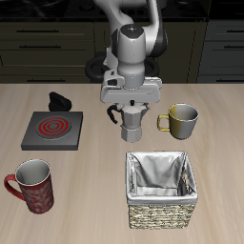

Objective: Place the moka pot on the stove

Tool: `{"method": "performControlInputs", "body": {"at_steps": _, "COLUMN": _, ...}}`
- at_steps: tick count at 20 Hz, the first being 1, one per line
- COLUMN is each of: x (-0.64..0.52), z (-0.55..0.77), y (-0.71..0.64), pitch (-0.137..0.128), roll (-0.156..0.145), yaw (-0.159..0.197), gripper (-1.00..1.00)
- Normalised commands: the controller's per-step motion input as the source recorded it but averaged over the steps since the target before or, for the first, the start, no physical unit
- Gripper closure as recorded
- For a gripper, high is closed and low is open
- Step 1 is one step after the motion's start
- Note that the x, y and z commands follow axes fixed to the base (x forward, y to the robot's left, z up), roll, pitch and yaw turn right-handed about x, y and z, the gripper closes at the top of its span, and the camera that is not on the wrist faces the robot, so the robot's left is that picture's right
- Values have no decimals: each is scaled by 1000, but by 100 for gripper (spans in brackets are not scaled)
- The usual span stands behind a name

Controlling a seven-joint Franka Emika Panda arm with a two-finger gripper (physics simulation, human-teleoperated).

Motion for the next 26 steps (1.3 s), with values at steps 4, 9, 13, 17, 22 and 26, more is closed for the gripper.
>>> {"method": "performControlInputs", "body": {"at_steps": 4, "x": -15, "z": 11, "y": -84, "pitch": -12, "roll": -5, "yaw": 3, "gripper": 100}}
{"method": "performControlInputs", "body": {"at_steps": 9, "x": -1, "z": 52, "y": -94, "pitch": -15, "roll": -12, "yaw": 6, "gripper": 100}}
{"method": "performControlInputs", "body": {"at_steps": 13, "x": -57, "z": 180, "y": -107, "pitch": -40, "roll": -10, "yaw": 10, "gripper": 100}}
{"method": "performControlInputs", "body": {"at_steps": 17, "x": -90, "z": 227, "y": -77, "pitch": -49, "roll": 1, "yaw": 20, "gripper": 100}}
{"method": "performControlInputs", "body": {"at_steps": 22, "x": -74, "z": 245, "y": -173, "pitch": -68, "roll": 2, "yaw": 8, "gripper": 100}}
{"method": "performControlInputs", "body": {"at_steps": 26, "x": -75, "z": 193, "y": -156, "pitch": -35, "roll": -7, "yaw": 2, "gripper": 100}}
